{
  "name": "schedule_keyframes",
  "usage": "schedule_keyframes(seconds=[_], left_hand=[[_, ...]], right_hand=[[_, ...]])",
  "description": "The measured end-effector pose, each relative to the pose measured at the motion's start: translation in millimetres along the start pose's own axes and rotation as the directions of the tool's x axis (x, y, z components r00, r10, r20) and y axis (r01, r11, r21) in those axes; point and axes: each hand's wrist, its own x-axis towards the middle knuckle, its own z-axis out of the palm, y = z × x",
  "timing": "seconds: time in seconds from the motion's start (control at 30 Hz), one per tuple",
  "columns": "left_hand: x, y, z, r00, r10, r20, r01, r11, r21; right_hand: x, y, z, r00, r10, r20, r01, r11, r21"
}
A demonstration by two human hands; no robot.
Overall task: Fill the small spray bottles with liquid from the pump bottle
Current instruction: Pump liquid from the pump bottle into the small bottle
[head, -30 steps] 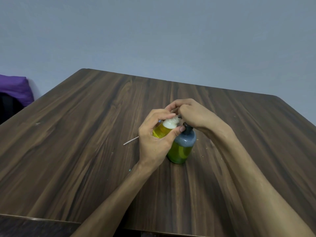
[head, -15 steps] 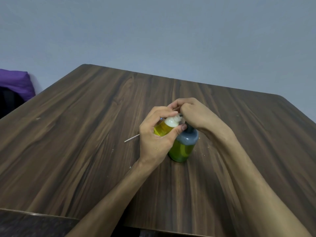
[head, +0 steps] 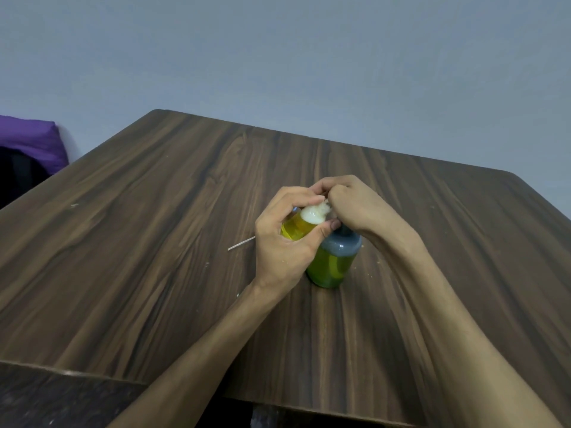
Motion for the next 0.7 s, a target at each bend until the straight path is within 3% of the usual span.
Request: schedule_keyframes(seconds=[0.4, 0.7], left_hand=[[-2, -4, 0, 1.000, -0.008, 0.006, 0.008, 1.000, 0.009], [-1, -3, -1, 1.000, -0.005, -0.005, 0.005, 1.000, 0.009]], right_hand=[[1, -3, -5, 0.999, 0.008, 0.048, -0.006, 0.999, -0.050], [2, 2, 3, 1.000, 0.003, 0.009, -0.003, 0.998, -0.067]])
